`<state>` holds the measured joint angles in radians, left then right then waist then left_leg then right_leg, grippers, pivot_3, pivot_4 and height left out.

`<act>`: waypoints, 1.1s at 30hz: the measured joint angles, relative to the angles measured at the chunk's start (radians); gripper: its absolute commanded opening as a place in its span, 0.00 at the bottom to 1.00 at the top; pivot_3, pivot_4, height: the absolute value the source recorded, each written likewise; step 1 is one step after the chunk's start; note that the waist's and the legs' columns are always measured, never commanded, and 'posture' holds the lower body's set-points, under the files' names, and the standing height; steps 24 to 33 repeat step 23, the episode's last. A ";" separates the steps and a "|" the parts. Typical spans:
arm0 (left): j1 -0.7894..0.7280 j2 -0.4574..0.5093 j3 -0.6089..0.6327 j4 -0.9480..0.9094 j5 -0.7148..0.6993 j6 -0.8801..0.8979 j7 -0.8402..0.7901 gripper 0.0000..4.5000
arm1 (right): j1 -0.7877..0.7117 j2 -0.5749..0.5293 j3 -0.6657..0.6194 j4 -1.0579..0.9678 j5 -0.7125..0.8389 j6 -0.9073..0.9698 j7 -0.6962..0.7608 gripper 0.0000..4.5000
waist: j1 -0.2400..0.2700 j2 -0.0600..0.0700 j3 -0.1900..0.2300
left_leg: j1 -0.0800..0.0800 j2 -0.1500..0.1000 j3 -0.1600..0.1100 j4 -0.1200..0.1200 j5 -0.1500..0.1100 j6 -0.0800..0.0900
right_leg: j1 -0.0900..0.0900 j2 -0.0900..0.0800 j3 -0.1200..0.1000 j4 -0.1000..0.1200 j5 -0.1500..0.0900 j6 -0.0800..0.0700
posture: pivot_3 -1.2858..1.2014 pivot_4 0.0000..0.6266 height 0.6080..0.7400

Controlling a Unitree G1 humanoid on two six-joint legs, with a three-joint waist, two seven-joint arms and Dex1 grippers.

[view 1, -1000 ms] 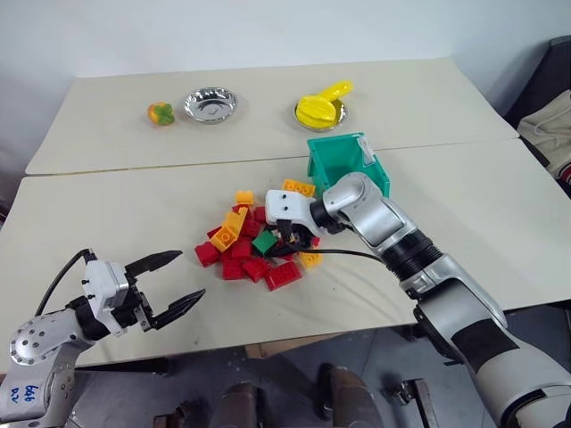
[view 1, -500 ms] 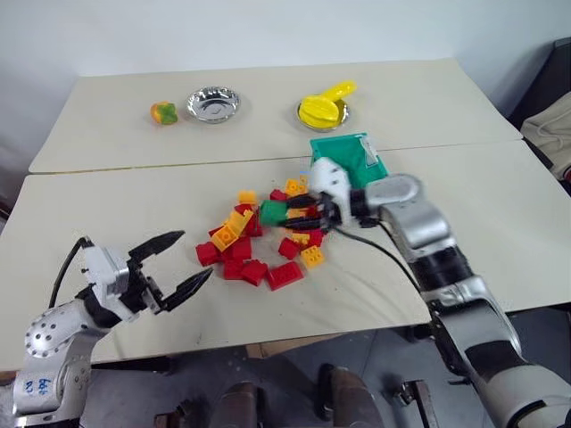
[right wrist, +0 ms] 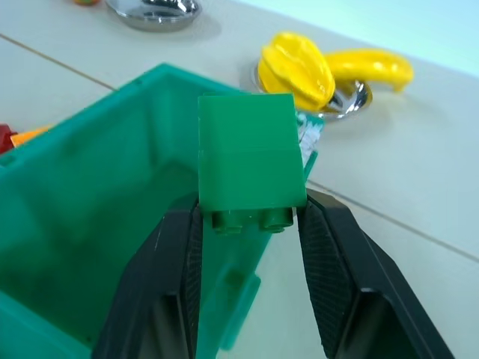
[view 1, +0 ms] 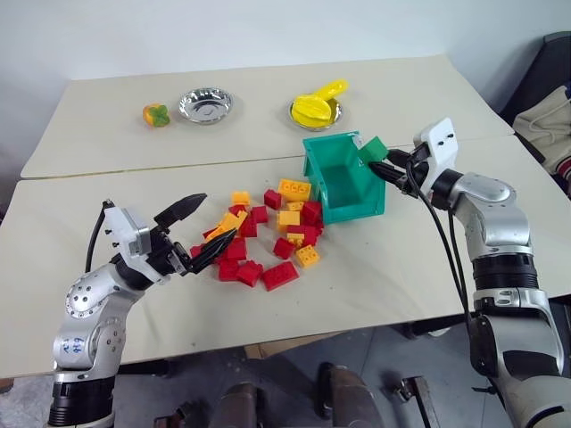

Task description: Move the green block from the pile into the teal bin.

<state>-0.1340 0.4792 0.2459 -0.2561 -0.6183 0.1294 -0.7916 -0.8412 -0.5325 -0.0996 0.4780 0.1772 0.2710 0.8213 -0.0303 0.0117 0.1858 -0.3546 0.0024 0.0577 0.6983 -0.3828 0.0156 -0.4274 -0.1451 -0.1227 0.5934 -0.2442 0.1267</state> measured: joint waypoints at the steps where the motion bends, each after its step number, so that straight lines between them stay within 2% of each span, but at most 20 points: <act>1: -0.003 0.002 -0.001 0.002 0.000 0.000 -0.004 1.00 | -0.002 0.002 0.007 0.000 0.000 -0.008 0.002 0.54 | 0.001 0.000 0.000 | 0.000 0.000 0.000 0.000 0.000 0.000 | 0.000 0.000 0.000 0.000 0.000 0.000 | 0.52 0.24 1.00; 3: -0.016 0.009 -0.002 0.018 0.001 -0.001 -0.017 1.00 | -0.003 0.011 0.015 0.000 0.001 -0.023 0.010 0.72 | 0.002 0.000 0.000 | 0.000 0.000 0.000 0.001 0.000 0.000 | 0.000 0.000 0.000 0.000 0.000 0.000 | 0.52 0.24 1.00; 7: -0.013 0.021 -0.001 0.042 0.009 -0.001 -0.034 1.00 | -0.003 0.012 0.017 0.000 0.005 -0.038 0.027 1.00 | 0.006 0.000 0.000 | -0.001 -0.001 -0.001 0.001 0.000 0.000 | 0.001 0.000 0.000 0.000 0.000 0.001 | 0.52 0.24 1.00; 10: 0.004 0.048 0.004 0.049 0.044 -0.016 -0.040 1.00 | 0.042 -0.019 0.009 -0.035 0.030 -0.059 0.076 1.00 | 0.008 0.000 0.000 | -0.001 -0.001 -0.002 0.001 0.000 0.000 | 0.001 0.000 0.000 -0.001 0.000 0.001 | 0.52 0.24 1.00; 12: 0.043 0.064 0.016 0.080 0.084 -0.043 -0.038 1.00 | 0.128 -0.058 -0.010 -0.103 0.075 -0.096 0.159 1.00 | 0.009 0.000 0.000 | -0.001 -0.001 -0.002 0.000 0.000 0.000 | 0.001 0.000 -0.001 -0.002 0.000 0.001 | 0.52 0.24 1.00; 16: 0.142 0.103 0.059 0.139 0.160 -0.112 -0.038 1.00 | 0.372 -0.119 -0.086 -0.284 0.211 -0.148 0.333 1.00 | 0.016 0.000 0.000 | -0.001 0.000 -0.002 -0.001 0.000 0.000 | 0.001 0.000 -0.001 -0.003 0.000 0.001 | 0.52 0.24 1.00; 20: 0.221 0.121 0.117 0.156 0.223 -0.152 0.002 1.00 | 0.625 -0.155 -0.144 -0.390 0.302 -0.209 0.484 1.00 | 0.031 0.000 0.000 | 0.002 0.000 0.000 0.000 0.000 0.001 | 0.004 0.000 0.000 -0.004 0.001 0.001 | 0.52 0.24 1.00; 22: 0.255 0.121 0.136 0.156 0.249 -0.170 0.025 1.00 | 0.702 -0.176 -0.145 -0.415 0.330 -0.204 0.535 1.00 | 0.031 0.000 0.000 | 0.003 0.000 0.000 0.001 -0.001 0.002 | 0.005 0.000 0.001 -0.003 0.001 0.002 | 0.52 0.24 1.00; 33: 0.264 0.120 0.140 0.155 0.257 -0.178 0.033 1.00 | 0.714 -0.179 -0.146 -0.421 0.334 -0.208 0.543 1.00 | 0.030 0.000 0.000 | 0.003 0.000 0.000 0.002 -0.001 0.002 | 0.005 -0.001 0.002 -0.003 0.002 0.002 | 0.52 0.24 1.00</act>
